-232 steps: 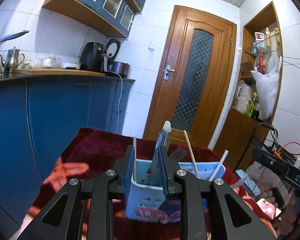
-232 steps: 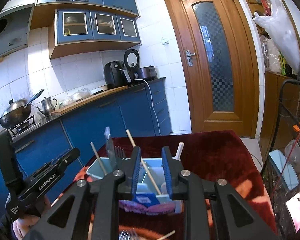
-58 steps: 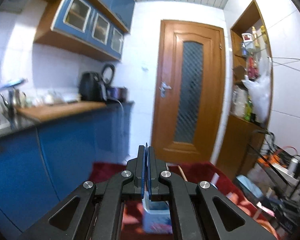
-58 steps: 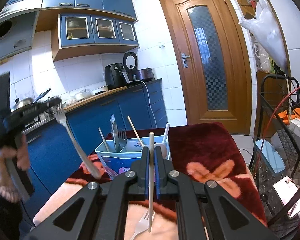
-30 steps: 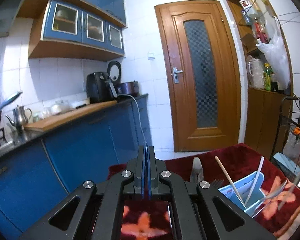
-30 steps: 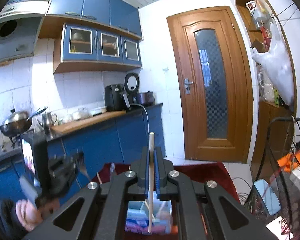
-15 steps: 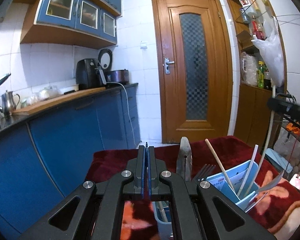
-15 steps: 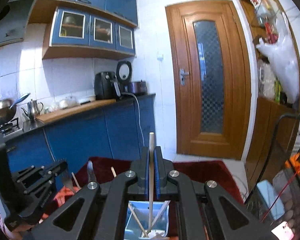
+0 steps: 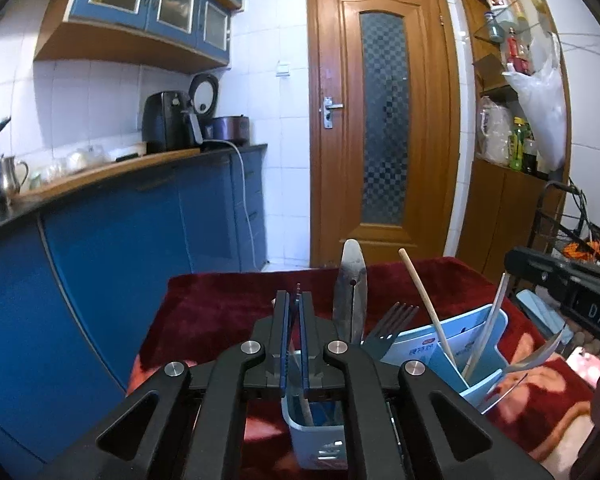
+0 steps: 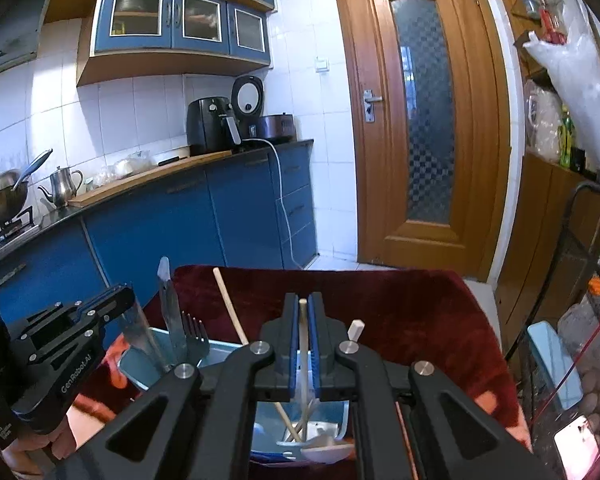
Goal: Organize utensils
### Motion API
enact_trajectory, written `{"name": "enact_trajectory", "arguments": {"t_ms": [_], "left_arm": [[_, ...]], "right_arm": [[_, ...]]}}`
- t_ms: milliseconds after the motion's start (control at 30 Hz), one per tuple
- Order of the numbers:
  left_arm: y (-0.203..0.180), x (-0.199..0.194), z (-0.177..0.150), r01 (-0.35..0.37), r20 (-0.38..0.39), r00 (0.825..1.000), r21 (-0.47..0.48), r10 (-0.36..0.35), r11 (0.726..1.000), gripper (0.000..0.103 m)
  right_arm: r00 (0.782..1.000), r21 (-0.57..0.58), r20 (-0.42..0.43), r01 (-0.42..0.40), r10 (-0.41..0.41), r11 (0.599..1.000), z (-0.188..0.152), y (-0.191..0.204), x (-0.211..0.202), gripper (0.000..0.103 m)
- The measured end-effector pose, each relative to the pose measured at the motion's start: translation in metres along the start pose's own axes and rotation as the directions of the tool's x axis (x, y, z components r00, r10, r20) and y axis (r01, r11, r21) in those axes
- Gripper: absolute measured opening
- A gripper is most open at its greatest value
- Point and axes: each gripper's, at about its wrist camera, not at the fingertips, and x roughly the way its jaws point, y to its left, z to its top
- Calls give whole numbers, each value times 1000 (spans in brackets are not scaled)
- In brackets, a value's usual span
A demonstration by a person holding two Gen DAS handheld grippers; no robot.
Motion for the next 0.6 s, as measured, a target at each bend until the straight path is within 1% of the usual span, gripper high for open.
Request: {"name": "enact_trajectory", "arguments": {"t_ms": [133,367,600], "left_arm": [[-1,-5,0,20,-16,1000,-17,-20,1000,8],[1,-18,2,46,-30,998,-47,-48,998,9],[2,-40,1,63,-28,997,-56,-65,996,9]], "right_arm": [[1000,15,-3,-23,23,1000,-2,-1,-1,18],[999,34,16,-46,45,998,-3,-2,-14,20],[995,60,71,-72,68,996,-3,-3,-41,20]]}}
